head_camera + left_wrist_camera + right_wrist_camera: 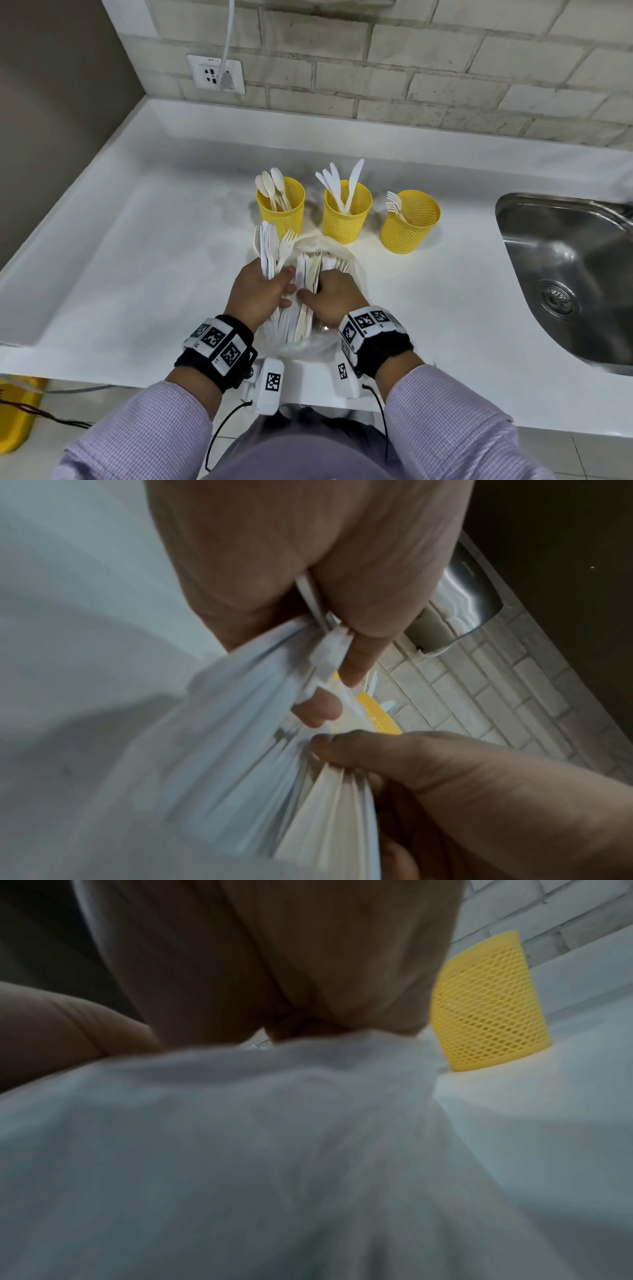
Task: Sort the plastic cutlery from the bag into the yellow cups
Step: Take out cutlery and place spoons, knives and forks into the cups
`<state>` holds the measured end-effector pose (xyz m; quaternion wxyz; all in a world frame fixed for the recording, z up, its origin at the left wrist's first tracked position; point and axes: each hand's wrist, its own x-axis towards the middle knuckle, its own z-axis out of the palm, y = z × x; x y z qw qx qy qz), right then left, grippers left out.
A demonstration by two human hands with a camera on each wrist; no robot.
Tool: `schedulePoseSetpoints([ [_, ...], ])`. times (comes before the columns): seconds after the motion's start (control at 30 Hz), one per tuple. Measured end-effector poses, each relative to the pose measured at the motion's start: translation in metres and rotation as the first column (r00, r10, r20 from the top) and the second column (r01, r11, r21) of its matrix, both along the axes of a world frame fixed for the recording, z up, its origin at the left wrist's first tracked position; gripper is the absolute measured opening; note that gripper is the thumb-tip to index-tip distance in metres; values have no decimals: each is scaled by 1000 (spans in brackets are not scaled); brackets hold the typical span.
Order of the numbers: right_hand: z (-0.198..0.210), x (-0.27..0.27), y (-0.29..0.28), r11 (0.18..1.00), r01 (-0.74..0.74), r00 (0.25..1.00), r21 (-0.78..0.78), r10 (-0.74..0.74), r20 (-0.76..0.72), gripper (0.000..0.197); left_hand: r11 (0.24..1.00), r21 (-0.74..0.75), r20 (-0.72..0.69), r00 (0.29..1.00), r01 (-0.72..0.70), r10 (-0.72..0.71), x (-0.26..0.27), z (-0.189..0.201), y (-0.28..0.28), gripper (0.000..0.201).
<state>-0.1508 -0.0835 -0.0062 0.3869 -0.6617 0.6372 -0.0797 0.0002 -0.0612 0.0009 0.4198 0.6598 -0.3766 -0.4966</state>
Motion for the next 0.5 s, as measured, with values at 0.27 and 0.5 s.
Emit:
schedulePoseSetpoints([
  [0.27, 2, -6, 8, 1000, 12, 996, -1, -12, -83, 45, 995, 35, 146, 984, 96, -100, -4, -8, 1, 9],
  [0.5, 12, 7, 9, 998, 2, 982, -59, -14, -189, 28, 993, 56, 244, 963, 101, -112, -7, -8, 1, 15],
])
